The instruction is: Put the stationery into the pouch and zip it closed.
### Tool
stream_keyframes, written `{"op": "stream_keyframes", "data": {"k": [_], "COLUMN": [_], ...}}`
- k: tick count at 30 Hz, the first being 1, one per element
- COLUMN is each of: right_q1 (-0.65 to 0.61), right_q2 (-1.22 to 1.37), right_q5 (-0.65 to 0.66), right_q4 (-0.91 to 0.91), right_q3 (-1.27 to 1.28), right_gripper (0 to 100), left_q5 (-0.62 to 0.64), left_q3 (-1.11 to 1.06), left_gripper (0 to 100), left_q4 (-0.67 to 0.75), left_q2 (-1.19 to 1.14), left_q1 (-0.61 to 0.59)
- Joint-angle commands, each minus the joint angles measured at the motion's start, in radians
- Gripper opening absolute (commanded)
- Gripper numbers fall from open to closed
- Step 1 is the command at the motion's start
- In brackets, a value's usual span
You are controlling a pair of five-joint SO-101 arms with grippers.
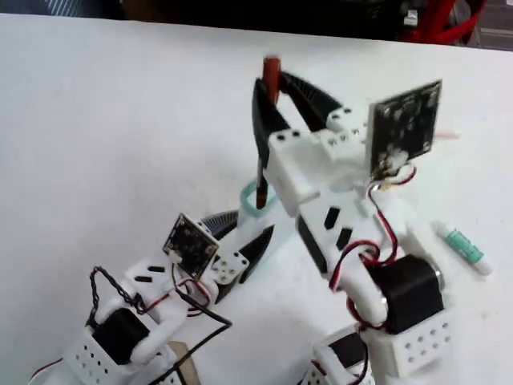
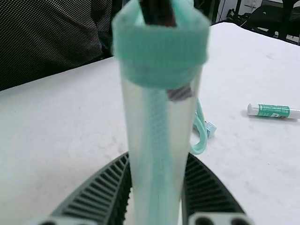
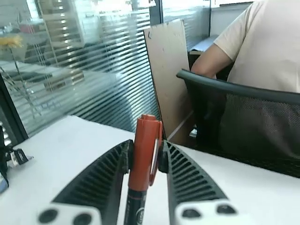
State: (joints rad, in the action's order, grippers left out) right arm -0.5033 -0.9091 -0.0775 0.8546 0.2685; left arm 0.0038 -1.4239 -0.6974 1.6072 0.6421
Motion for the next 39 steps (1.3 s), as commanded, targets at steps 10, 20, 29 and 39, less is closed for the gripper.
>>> {"op": "stream_keyframes", "data": {"k": [10,20,29,39], "right_q1": [-0.07,-0.174,-0.056,-0.13], "right_q2": [-0.151,-0.15,-0.159,-0.16], "right_q5": [0.152,0.288,0.078,-0.064], "right_q4": [0.189,0.366,0.515,0.742], "right_q3": [0.026,-0.023,-0.336,-0.681], "right_gripper": [1.9,17.4,27.9,28.0], "left_q5": [-0.008,-0.008,-0.008,-0.008], "left_q3": [0.032,0.032,0.032,0.032], "left_gripper": [14,14,14,14], "left_q4": [0.026,0.026,0.026,0.026], "left_q2": [0.002,0.002,0.002,0.002], "left_q1": [-0.047,-0.047,-0.048,-0.048]}}
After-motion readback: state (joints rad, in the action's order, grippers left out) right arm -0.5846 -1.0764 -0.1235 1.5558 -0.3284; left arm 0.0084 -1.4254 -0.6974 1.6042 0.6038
